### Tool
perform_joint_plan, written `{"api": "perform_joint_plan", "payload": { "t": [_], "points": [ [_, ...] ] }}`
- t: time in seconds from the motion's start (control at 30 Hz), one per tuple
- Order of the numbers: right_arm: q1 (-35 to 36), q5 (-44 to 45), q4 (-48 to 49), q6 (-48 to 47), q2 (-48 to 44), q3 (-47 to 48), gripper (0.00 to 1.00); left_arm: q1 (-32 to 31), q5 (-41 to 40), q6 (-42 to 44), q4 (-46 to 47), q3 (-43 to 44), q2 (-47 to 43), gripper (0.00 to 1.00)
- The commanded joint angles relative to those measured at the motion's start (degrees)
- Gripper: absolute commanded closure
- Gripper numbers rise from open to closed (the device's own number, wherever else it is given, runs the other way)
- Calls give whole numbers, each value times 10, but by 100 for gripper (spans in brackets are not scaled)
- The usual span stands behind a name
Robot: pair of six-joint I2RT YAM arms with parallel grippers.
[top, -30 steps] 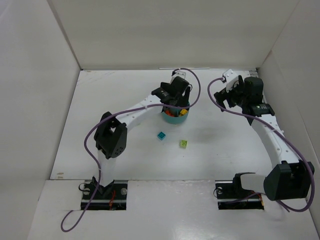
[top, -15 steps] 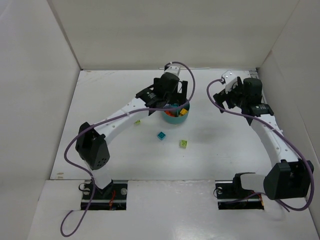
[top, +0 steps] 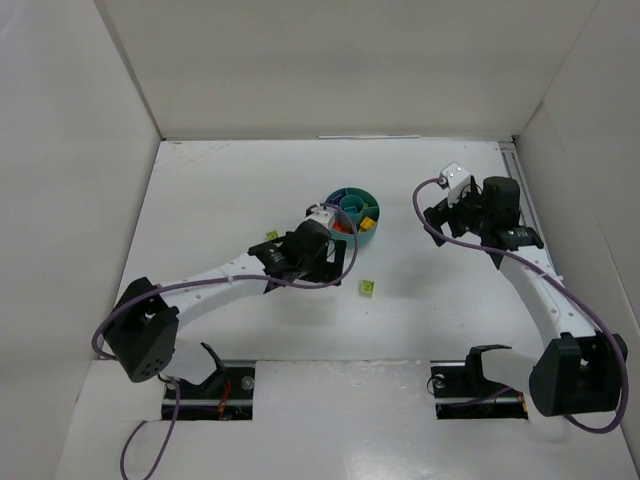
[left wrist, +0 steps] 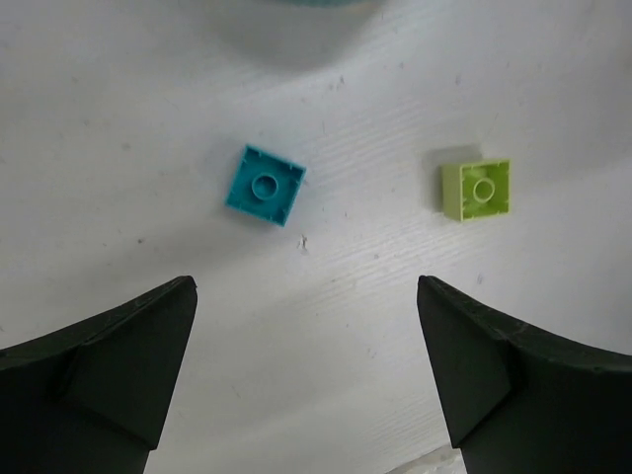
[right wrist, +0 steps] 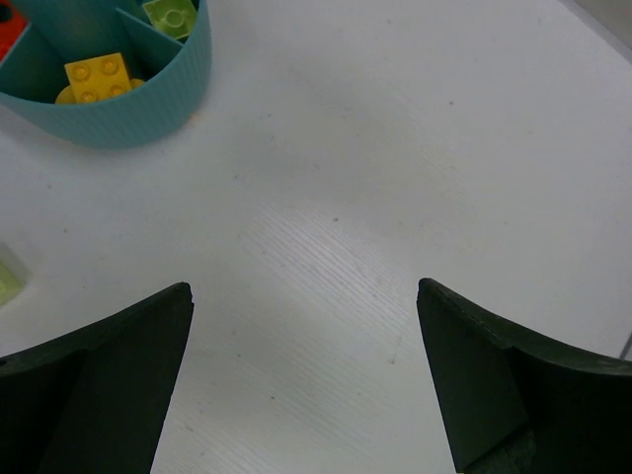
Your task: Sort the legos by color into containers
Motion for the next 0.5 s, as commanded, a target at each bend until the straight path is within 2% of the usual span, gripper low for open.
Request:
{"api": "perform_joint_plan", "payload": {
  "t": [0.0,0.17,0.23,0.3,0.47],
  "points": [
    [-3,-51,41,12,-8,-16,0,-13,6,-30,81,-38,-8,9],
    [-3,-64,47,17,-13,-23,0,-13,1,-25,140,-66,34,10],
    [-3,-64,47,18,-20,-23,0,-13,-20,-25,145,-66,70,12],
    [-3,-69,47,18,-20,-23,0,-13,-34,-25,145,-53,91,17],
    [-3,-74,41,18,-25,-23,0,-13,-63,-25,143,-40,124,19]
  ]
}}
